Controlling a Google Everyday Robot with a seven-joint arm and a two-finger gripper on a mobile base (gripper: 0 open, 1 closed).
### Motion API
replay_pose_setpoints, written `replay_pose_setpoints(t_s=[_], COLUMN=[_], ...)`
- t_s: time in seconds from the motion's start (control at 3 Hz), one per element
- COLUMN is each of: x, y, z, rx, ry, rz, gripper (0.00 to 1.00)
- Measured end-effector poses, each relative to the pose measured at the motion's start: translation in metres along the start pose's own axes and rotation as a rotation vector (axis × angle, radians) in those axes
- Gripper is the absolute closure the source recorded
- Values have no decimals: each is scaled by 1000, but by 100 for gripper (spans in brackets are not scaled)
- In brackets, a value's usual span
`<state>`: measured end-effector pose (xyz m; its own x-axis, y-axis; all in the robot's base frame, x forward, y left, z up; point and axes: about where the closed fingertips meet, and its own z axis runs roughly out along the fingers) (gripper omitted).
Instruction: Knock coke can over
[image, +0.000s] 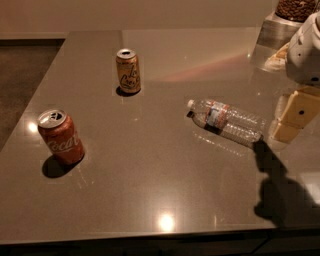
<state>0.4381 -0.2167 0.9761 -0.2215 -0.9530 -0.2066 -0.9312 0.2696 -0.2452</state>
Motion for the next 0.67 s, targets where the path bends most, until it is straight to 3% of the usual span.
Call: replay_pose_setpoints(t_s=[0.33, 0.67], x=[0, -18], y=[0, 4], z=[0, -1], rx=[0, -18], ry=[0, -58], rz=[0, -13], gripper=[0, 0])
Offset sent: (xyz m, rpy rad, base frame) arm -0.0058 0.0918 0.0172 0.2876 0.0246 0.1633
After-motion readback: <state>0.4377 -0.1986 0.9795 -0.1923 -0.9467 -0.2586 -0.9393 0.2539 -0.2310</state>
